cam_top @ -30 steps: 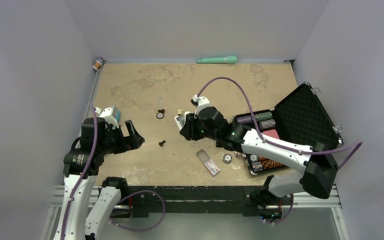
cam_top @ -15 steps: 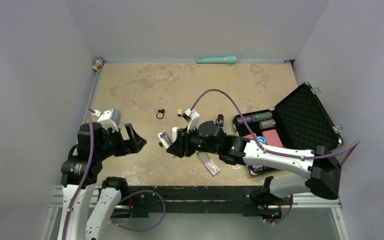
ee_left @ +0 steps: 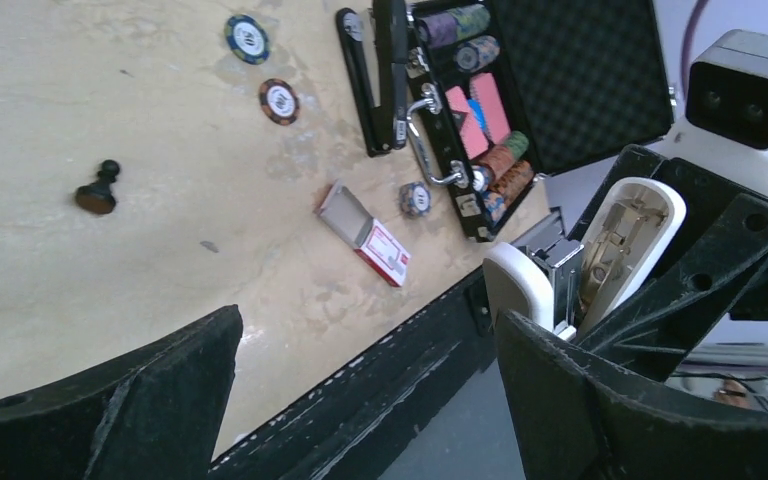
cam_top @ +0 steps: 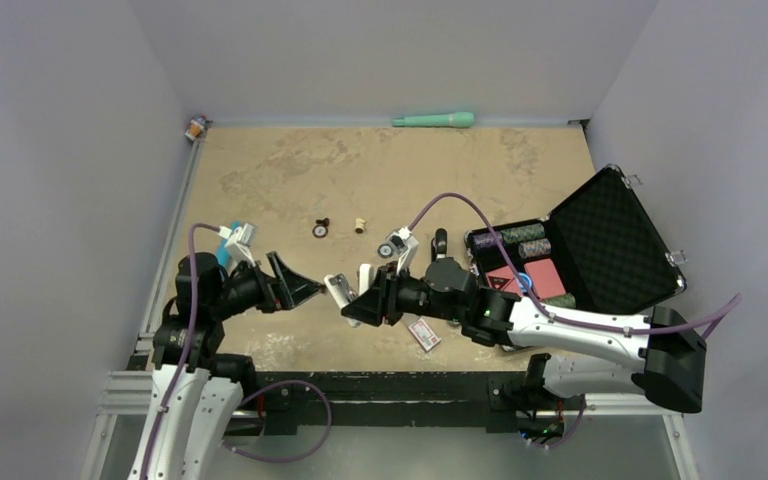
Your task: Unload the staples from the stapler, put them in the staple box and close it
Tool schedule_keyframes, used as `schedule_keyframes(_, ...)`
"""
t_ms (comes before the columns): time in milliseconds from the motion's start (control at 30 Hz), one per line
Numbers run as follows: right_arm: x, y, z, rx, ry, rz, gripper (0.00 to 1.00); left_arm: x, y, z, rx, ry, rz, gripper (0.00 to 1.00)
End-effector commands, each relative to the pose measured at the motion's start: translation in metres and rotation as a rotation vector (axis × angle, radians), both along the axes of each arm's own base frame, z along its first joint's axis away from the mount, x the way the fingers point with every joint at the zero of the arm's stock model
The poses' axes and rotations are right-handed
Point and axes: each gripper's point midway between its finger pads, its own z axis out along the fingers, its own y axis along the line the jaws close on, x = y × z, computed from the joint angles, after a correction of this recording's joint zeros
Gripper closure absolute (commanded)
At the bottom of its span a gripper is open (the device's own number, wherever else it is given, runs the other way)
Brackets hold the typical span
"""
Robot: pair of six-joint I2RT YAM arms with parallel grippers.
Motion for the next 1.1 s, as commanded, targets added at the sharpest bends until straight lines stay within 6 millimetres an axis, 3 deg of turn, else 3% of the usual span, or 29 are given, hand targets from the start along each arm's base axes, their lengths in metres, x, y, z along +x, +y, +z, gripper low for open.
schedule_keyframes(0, -0.001, 0.0, 0.034, 0.148, 0.011, -0.019, 1.0, 0.001, -0.019, 0.031, -0.175, -0.126, -0.082, 0.0)
schedule_keyframes(233, 0.001, -0.002, 0.043, 0.196, 0.044, -0.046, 1.0, -0.018, -0.032, 0.066, -0.298, -0.279, -0.217, 0.0)
schedule_keyframes(400, -0.001, 0.001, 0.055, 0.237, 0.039, -0.03, 1.0, -0.024, -0.033, 0.077, -0.313, -0.315, -0.242, 0.0)
schedule_keyframes(800, -0.021, 0.015, 0.102, 0.409, 0.004, 0.123, 1.0, -0.035, -0.038, 0.11, -0.417, -0.441, -0.328, 0.04)
schedule_keyframes(1067, -0.022, 0.029, 0.105, 0.43, -0.006, 0.163, 1.0, -0.035, -0.039, 0.11, -0.431, -0.447, -0.342, 0.11)
